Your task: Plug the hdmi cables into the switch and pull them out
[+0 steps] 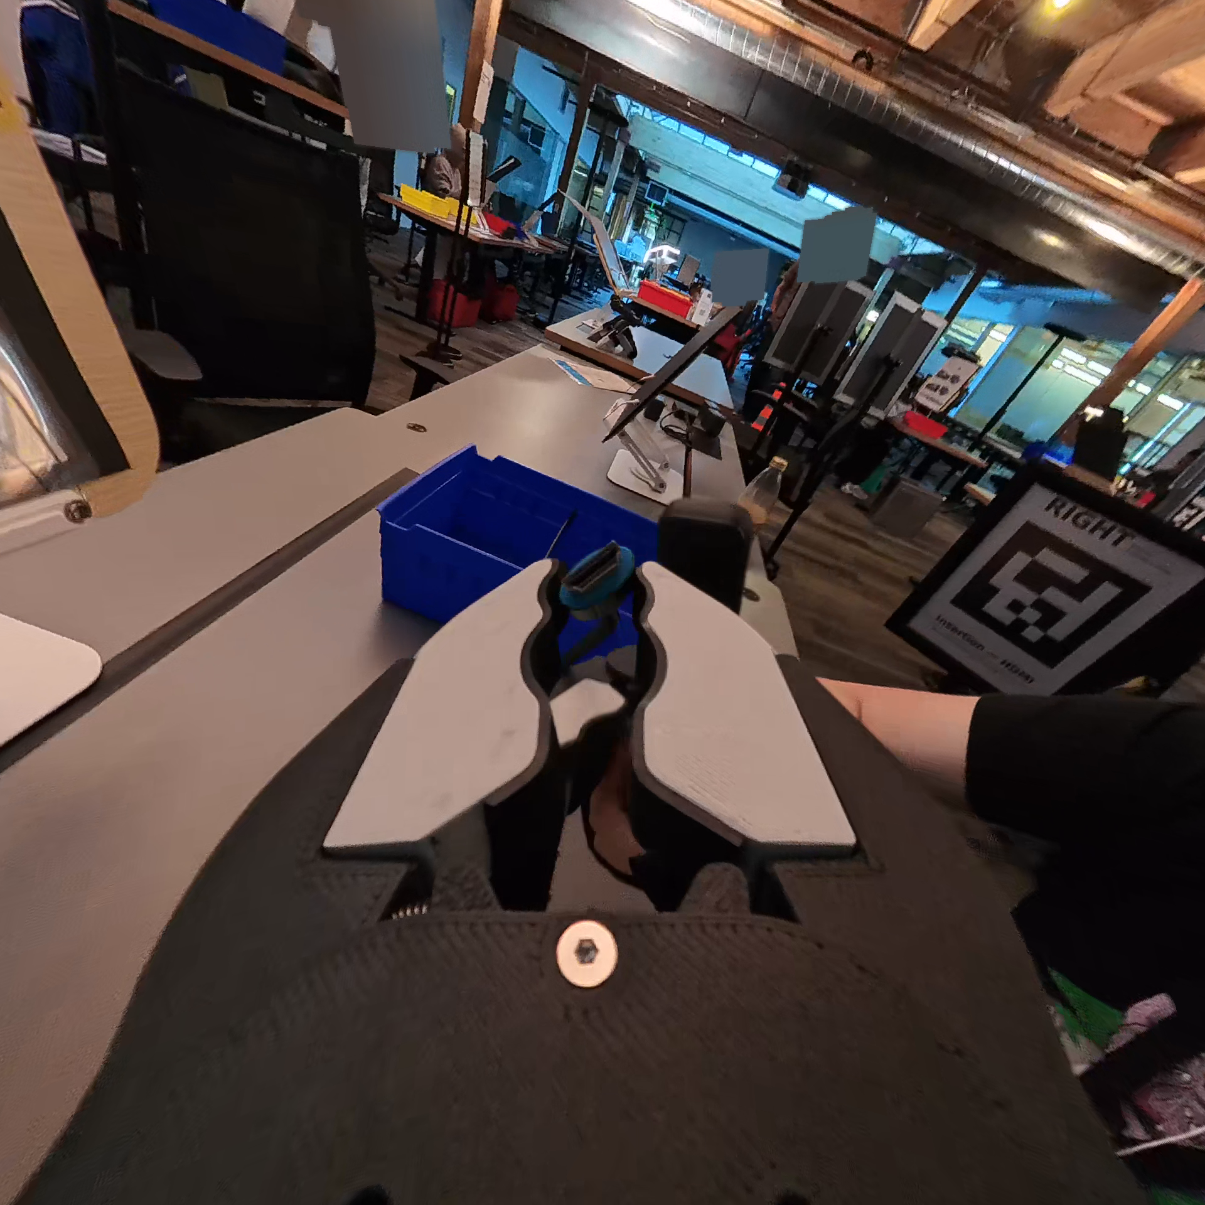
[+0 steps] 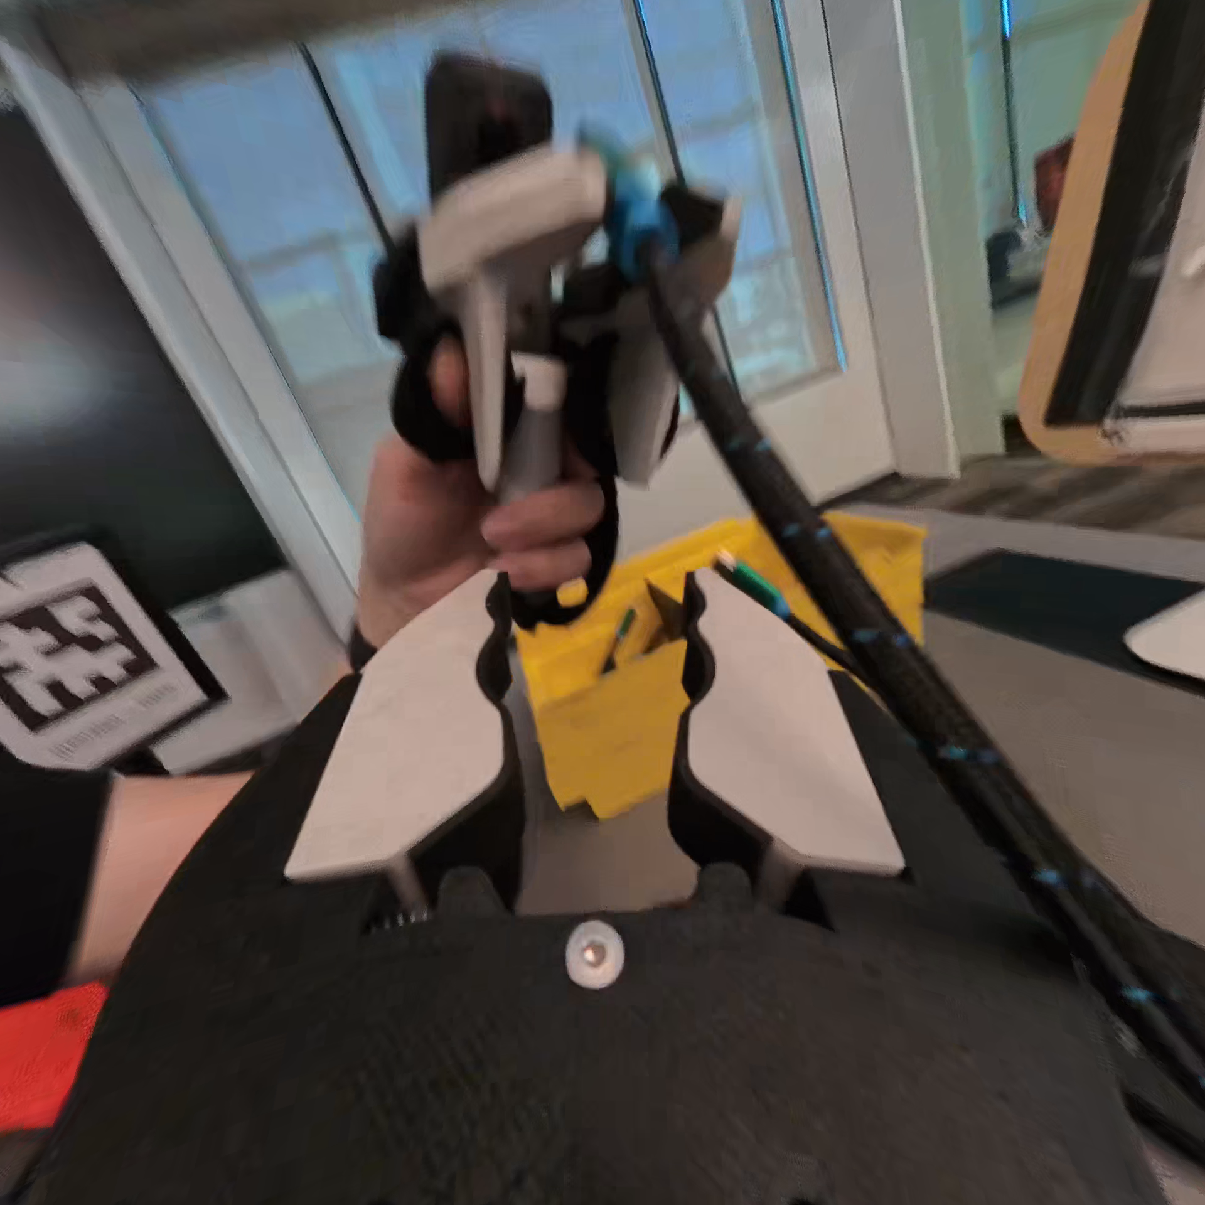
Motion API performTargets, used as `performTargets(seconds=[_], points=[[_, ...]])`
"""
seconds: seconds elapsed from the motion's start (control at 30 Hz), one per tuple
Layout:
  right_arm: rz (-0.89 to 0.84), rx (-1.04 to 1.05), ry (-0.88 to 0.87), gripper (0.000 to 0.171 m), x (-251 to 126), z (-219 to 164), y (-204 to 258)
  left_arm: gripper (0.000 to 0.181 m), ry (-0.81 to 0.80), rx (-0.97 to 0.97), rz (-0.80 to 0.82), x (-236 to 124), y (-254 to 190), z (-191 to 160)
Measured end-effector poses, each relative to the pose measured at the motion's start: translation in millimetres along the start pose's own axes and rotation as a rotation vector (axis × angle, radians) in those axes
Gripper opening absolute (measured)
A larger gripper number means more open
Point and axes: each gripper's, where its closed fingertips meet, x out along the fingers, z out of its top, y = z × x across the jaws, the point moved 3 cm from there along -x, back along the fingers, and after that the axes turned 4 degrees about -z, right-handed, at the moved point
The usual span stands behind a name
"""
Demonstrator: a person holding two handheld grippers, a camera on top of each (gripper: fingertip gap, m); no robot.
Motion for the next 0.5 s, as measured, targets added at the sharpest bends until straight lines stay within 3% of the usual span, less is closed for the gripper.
performTargets(seconds=[0.23,0.4,0.5], points=[[0.281,0.350,-0.349,0.036,-36,61,0,0.016,0.012,0.114,-0.018,5,-10,0],[0.364,0.511,-0.388,0.011,-44,67,-10,0.014,0.009,0.110,-0.059,10,-14,-2],[0.410,0.555,-0.366,0.011,-44,68,-12,0.012,0.032,0.151,-0.051,11,-15,-5]])
